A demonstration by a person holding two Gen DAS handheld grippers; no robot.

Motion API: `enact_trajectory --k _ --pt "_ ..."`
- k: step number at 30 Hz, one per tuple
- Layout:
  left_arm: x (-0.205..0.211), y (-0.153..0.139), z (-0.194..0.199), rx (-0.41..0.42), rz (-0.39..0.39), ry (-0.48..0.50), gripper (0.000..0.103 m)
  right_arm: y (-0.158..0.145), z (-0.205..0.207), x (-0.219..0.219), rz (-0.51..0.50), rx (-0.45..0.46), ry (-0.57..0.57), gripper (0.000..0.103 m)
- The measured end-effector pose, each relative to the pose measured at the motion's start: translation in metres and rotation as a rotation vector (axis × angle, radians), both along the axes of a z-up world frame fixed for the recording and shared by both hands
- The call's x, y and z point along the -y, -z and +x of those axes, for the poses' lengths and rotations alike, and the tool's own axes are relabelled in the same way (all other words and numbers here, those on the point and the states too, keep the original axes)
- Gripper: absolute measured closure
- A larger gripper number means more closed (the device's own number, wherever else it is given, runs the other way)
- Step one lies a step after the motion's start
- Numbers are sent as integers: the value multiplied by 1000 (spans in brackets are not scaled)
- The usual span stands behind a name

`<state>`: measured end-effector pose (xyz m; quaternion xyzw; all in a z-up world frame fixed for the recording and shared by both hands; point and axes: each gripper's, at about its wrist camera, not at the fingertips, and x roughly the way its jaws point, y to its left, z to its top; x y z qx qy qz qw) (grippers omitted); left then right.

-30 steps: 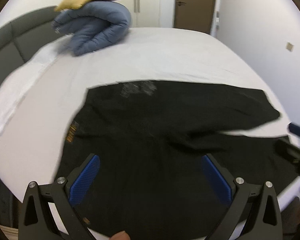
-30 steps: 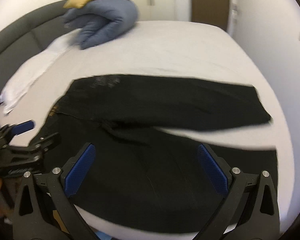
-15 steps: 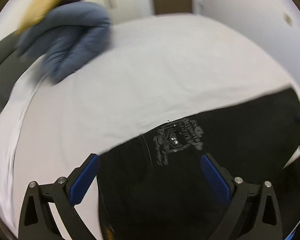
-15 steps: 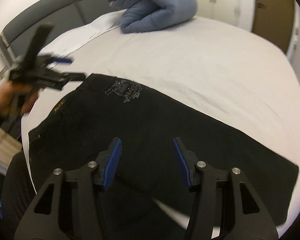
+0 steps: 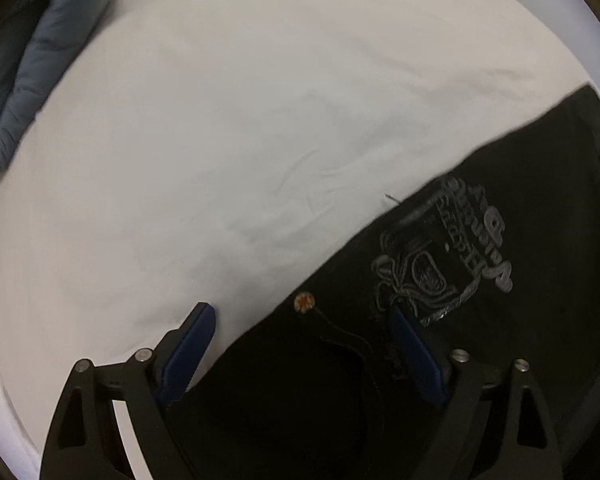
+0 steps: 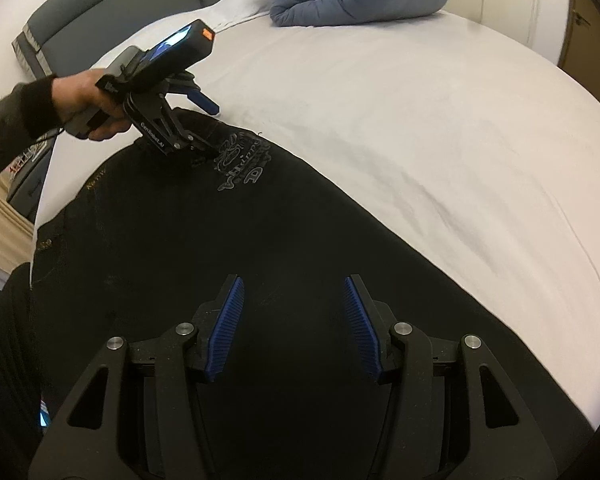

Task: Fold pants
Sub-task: 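Grasp the black jeans waistband with both grippers and lift it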

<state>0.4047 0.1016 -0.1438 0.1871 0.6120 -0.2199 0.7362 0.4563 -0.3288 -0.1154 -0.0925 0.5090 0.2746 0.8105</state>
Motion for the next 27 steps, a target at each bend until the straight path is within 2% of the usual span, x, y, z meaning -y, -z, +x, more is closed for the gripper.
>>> enact_trajectory --k 3,4,5,6,8,11,15,19,23,27 --pt "-4 -2 -2 -30 -34 -5 45 3 11 -8 7 -6 4 52" --pt "-5 -3 -2 -34 -40 -7 65 4 15 -11 9 -7 4 52" --pt "-5 -5 -4 -36 -48 -12 77 7 21 -15 5 -4 6 52" --pt "-4 -8 -8 -17 -32 -10 79 9 29 -20 0 2 5 52" --pt "1 -14 -22 36 5 10 89 10 41 -29 -1 0 3 52" --pt "2 -25 -43 116 25 23 93 11 52 -44 -19 14 -24 52" --pt "-4 -47 -74 212 1 28 94 16 64 -59 -49 14 -54 52" --pt "-4 -59 -103 297 11 44 94 21 77 -75 -91 -6 -96 52" --pt "2 -74 -110 354 3 52 94 29 89 -77 -129 -34 -94 52" --pt "2 -83 -107 368 -13 49 94 36 95 -75 -148 -62 -99 54"
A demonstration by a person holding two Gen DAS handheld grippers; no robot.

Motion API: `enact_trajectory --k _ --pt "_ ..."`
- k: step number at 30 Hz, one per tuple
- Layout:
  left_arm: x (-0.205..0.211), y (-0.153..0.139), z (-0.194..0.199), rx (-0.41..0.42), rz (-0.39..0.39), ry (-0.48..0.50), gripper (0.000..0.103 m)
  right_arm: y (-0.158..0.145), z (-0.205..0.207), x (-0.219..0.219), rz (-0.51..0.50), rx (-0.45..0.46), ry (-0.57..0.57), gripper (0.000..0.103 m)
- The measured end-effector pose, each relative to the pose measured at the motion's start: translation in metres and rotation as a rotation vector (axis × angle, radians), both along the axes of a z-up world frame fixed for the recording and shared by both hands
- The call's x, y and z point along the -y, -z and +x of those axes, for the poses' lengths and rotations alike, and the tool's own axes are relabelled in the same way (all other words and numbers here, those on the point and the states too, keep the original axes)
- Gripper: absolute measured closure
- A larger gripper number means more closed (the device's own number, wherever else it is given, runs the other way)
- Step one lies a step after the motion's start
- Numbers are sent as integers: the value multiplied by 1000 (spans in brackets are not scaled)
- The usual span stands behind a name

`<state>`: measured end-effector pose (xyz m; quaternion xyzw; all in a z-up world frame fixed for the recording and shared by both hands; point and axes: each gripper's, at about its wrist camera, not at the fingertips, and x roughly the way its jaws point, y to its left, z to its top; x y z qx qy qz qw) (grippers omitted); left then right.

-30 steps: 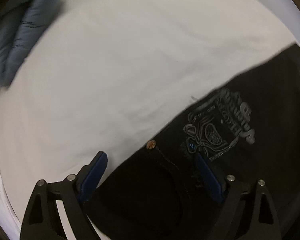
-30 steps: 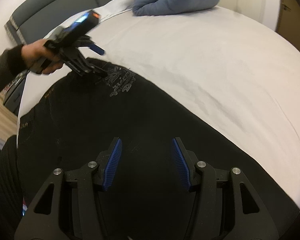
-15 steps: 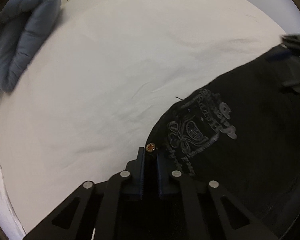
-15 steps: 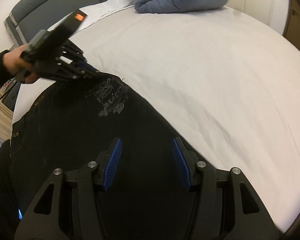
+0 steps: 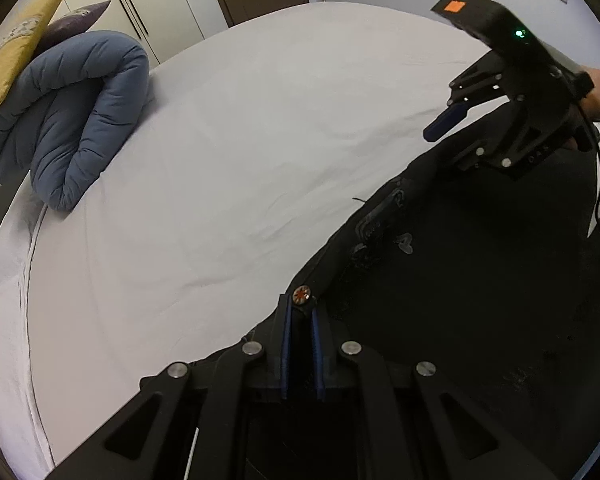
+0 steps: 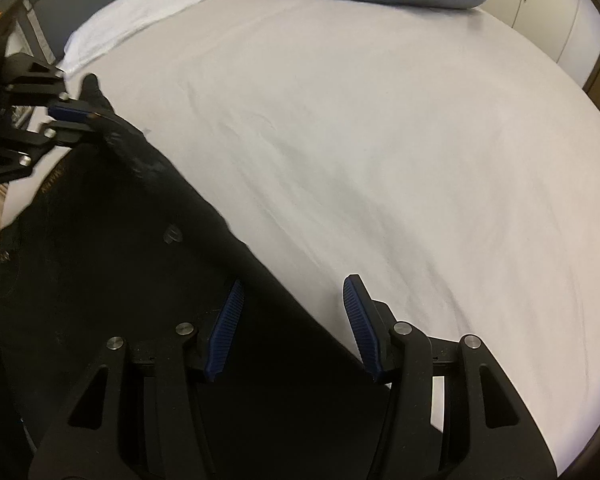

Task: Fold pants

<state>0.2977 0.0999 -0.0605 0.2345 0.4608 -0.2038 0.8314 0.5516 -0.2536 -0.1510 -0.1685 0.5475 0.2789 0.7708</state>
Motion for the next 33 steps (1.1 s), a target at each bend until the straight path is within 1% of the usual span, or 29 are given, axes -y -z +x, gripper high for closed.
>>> enact_trajectory --k 1,2,3,4,6,9,10,13,17,18,20,21,24,26,28,29,30,32,33 --pt "-1 0 1 3 -1 3 94 1 1 0 -4 -10 -2 64" --pt "-1 -1 -1 3 -2 5 94 2 2 -1 -5 -26 -6 72" --pt "1 -1 -6 2 -4 4 94 2 2 -1 -6 -28 -7 77" --pt "1 -2 -10 2 -7 4 94 0 1 -2 -2 -27 -9 85" --pt "2 -2 -13 3 -10 2 95 -2 -1 -5 6 -26 -5 95" --pt "1 -3 -15 4 -20 -14 95 -8 -7 -7 15 -11 33 99" --pt "3 -3 -19 5 -26 -20 95 -11 -10 -6 30 -7 63 100" --pt "-2 -4 -13 5 -45 -34 95 -17 -20 -9 81 -5 151 101" --pt "-1 -3 -22 -6 -66 -42 95 -16 -27 -11 171 -37 296 101" --pt "0 -3 -25 -10 -76 -44 95 -15 -28 -13 218 -54 346 101" --pt "3 -3 -34 -15 -89 -43 95 -10 -31 -20 294 -90 404 101" --pt "5 -3 -38 -18 -94 -41 95 -7 -34 -26 319 -99 420 101" --pt "6 -5 -51 -23 -104 -36 95 -3 -47 -42 345 -91 421 101" --pt "3 -7 -59 -27 -114 -33 95 -6 -59 -41 337 -67 399 101" --pt "1 -6 -71 -30 -114 -25 95 -17 -78 -50 313 -34 362 101" --pt "0 -5 -78 -29 -105 -19 95 -26 -94 -60 257 15 305 101" --pt "-2 -4 -88 -30 -95 -12 95 -38 -116 -59 215 45 264 101" --pt "-7 -2 -103 -34 -99 1 95 -47 -154 -83 54 142 136 101" --pt "-10 -1 -114 -38 -103 8 95 -44 -164 -110 8 167 101 101"
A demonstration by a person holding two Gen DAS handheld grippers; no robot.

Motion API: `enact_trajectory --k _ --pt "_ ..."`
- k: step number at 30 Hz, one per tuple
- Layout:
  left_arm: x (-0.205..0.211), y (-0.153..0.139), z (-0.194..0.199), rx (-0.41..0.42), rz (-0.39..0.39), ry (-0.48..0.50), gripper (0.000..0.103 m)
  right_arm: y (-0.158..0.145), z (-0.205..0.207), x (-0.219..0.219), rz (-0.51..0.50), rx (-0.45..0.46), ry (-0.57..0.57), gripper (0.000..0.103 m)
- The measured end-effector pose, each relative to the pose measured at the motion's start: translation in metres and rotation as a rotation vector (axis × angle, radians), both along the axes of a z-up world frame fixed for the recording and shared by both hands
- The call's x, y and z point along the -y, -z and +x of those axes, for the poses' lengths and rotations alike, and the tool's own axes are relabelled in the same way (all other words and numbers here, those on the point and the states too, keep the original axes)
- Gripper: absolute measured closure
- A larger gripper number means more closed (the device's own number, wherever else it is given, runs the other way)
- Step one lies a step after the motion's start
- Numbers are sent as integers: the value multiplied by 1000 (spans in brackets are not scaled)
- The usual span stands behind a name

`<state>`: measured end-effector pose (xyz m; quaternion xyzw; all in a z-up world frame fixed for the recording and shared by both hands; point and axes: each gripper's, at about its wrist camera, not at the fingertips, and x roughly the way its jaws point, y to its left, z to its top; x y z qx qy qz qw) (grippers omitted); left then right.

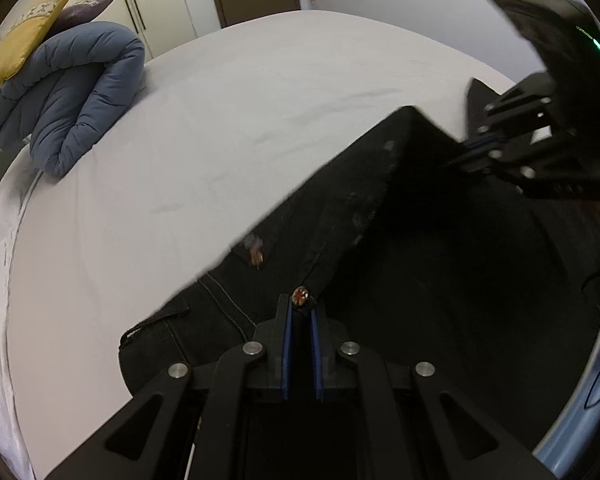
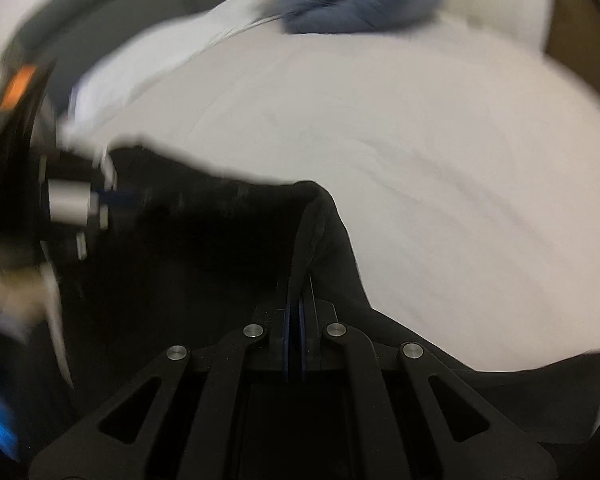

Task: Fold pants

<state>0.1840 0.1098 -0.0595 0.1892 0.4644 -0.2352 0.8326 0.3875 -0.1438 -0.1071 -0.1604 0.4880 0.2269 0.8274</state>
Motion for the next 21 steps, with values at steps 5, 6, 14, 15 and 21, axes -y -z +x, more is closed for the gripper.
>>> enact_trajectory --k 5,6,14,15,21 --pt "-14 13 -54 -6 35 29 95 7 -86 -25 -223 93 -134 101" --pt "-16 17 -65 -18 34 44 95 8 -93 -31 -237 96 -147 101" --pt "-12 49 -131 -39 135 177 96 54 -157 -119 -449 145 -295 101" --pt "-17 48 -138 -42 121 184 96 56 -164 -123 -461 148 -301 101" --pt "-26 48 -156 -44 147 209 96 76 -179 -168 -506 147 -344 101"
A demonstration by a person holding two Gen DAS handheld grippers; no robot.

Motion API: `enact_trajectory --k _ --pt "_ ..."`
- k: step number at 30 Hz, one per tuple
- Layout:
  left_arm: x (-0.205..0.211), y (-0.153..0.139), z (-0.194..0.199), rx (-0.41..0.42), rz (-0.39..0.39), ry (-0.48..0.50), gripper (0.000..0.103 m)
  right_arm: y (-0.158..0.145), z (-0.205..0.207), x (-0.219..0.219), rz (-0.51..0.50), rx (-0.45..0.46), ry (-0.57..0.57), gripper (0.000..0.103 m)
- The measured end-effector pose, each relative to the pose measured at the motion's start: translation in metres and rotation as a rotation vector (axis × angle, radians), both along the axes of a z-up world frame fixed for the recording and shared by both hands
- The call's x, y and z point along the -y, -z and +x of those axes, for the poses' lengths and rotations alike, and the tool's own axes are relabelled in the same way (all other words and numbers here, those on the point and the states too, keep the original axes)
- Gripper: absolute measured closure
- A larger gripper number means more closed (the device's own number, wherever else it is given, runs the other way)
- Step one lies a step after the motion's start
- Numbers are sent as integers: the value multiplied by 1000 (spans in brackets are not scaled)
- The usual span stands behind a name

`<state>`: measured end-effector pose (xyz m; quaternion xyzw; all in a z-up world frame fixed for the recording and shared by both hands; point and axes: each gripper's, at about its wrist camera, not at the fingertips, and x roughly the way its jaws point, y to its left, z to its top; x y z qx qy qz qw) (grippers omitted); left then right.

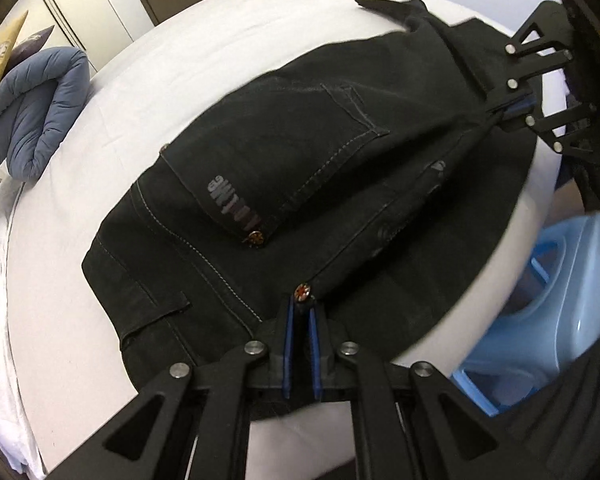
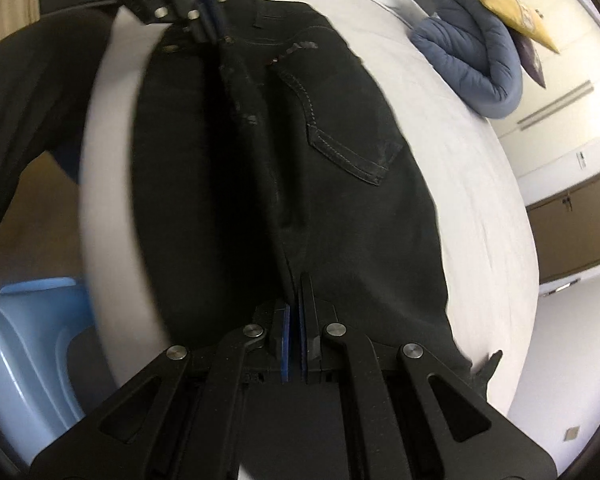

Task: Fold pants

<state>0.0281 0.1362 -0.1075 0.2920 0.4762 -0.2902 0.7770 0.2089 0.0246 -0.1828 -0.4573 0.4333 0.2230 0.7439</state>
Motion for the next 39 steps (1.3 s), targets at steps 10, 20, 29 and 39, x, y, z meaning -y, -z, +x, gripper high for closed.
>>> enact_trajectory --k 10,20,29,39 --pt "-15 1 -2 -10 0 6 96 26 -8 -42 -55 9 -35 101" --pt "-15 5 -2 -16 -21 -22 96 38 -16 -46 -99 26 -46 101" --pt "-15 3 5 -28 -15 -59 82 49 -37 -37 -116 36 -63 101" --pt "-23 -66 12 42 -100 -155 26 53 -42 -30 -93 39 2 100"
